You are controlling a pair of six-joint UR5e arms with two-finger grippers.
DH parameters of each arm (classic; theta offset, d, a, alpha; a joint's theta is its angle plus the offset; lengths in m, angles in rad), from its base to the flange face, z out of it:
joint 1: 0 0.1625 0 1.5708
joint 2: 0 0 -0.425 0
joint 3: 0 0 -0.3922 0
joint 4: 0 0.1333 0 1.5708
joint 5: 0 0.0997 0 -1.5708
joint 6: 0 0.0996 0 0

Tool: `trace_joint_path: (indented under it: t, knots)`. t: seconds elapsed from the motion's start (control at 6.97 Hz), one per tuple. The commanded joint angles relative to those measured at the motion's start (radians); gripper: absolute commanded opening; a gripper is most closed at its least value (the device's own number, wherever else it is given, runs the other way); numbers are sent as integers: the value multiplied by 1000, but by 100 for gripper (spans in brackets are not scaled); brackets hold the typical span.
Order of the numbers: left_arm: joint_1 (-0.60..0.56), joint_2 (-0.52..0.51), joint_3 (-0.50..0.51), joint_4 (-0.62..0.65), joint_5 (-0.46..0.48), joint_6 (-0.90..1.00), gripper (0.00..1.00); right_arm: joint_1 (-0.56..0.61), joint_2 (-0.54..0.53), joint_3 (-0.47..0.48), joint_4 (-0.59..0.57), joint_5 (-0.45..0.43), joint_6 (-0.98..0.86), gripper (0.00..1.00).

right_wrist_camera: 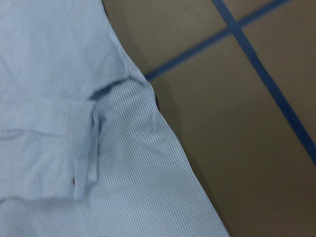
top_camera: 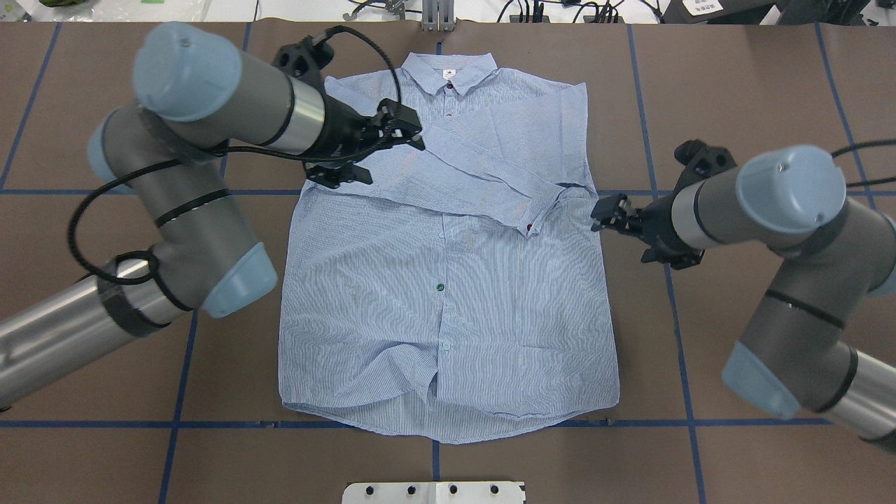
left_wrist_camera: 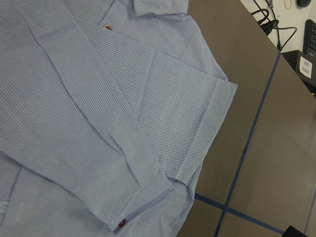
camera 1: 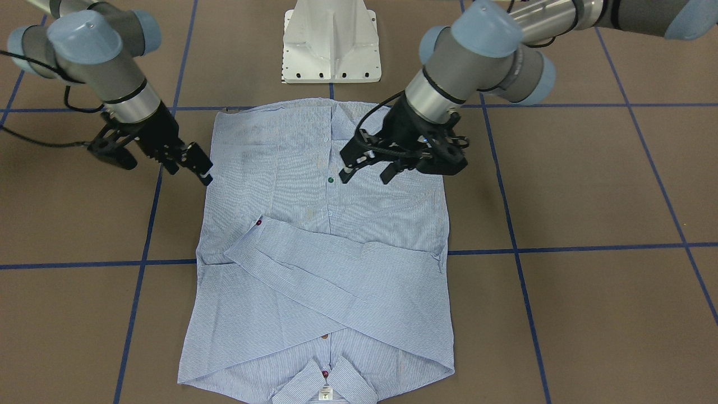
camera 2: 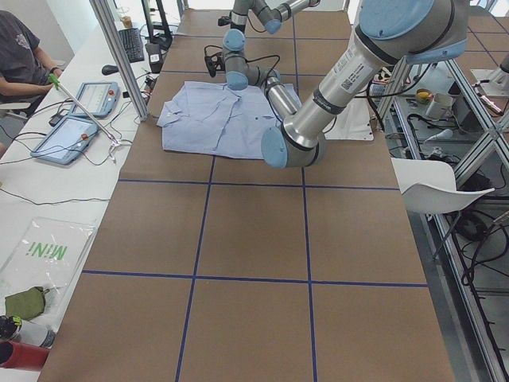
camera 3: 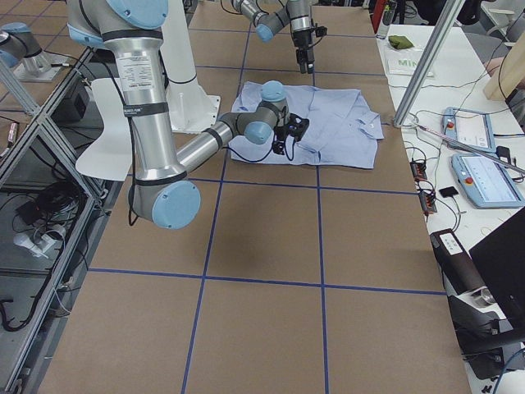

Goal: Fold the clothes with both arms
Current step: 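Move the left gripper to one hem corner while the right gripper moves to the other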

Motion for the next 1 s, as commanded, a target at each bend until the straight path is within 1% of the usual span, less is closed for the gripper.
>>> trace_joint_path:
  t: [0.0, 0.14, 0.29, 0.43, 0.57, 0.72, 0.86]
  knots:
    - [-43, 162, -124, 4, -36, 135, 100, -353, -163, 138, -3, -301, 256, 98]
    - [-44, 164, -111, 6, -35, 135, 100, -466, -206, 158, -4, -409, 339, 97]
    - [-44, 178, -115, 4, -35, 135, 100, -502, -219, 152, -23, -443, 364, 95]
    - [-42, 187, -115, 4, -35, 135, 100, -505, -217, 153, -73, -453, 366, 93]
    - [-41, 187, -115, 4, -35, 130, 100, -505, -222, 153, -76, -459, 366, 91]
    - [-42, 187, -109, 4, -35, 133, 100, -505, -222, 153, -76, -459, 383, 86]
    - [-41, 187, -107, 4, -35, 135, 100, -505, -214, 152, -76, -459, 389, 77]
